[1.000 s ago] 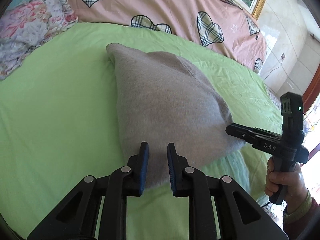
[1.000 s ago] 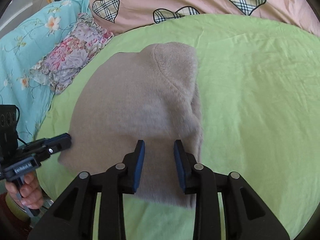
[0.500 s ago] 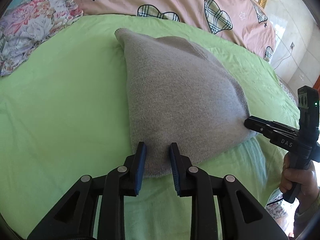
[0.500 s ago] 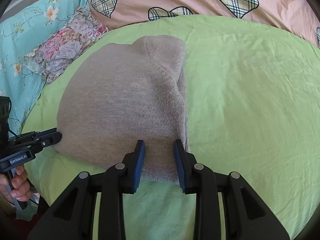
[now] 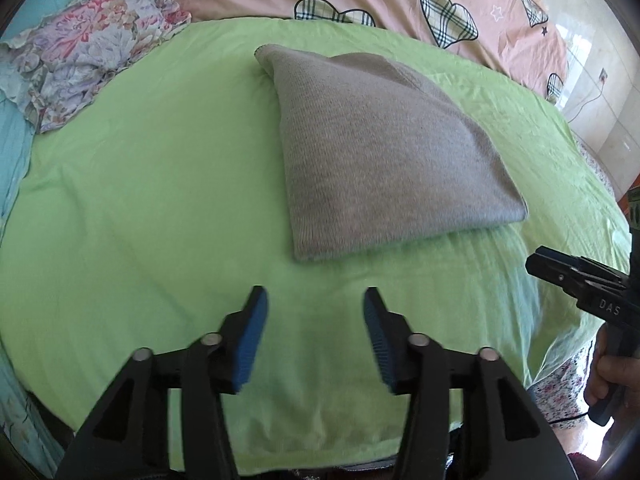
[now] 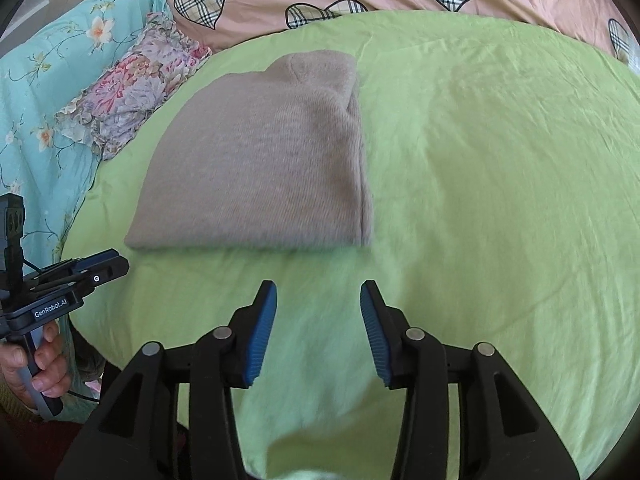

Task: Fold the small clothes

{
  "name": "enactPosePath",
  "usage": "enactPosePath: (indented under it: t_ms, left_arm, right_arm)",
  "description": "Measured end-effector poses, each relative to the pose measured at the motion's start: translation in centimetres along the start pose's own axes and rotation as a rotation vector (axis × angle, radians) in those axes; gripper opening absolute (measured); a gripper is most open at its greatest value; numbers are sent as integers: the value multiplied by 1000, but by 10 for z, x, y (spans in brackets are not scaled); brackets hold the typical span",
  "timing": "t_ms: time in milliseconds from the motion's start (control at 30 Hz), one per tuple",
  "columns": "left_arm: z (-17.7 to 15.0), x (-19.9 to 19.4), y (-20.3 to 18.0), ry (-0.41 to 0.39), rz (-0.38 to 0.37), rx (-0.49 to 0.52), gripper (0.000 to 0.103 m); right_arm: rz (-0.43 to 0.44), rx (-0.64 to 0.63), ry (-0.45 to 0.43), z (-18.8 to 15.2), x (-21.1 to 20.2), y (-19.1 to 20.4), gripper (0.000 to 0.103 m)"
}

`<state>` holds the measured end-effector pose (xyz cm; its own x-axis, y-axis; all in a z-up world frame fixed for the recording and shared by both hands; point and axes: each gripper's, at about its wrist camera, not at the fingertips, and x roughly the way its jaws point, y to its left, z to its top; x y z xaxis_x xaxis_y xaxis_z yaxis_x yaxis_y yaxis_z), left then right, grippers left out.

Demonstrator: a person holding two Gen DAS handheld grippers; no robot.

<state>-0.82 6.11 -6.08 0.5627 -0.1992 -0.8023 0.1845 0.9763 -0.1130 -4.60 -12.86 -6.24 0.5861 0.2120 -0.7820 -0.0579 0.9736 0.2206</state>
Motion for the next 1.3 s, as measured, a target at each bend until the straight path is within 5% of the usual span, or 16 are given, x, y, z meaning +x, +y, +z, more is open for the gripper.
enactPosePath:
  t_ms: [167,333,1300]
  left_arm:
    - [-18,-10,-7,4,41,43,71]
    - [-25,-18,-2,6,62,30,81]
    - [24,-1,-6,20,212,51,85]
  right_arm:
    - [13,-10,5,-21,-9,15,67]
    - [24,-31,6,-32,-13,24,75]
    - [53,-79,24,10,10,35,96]
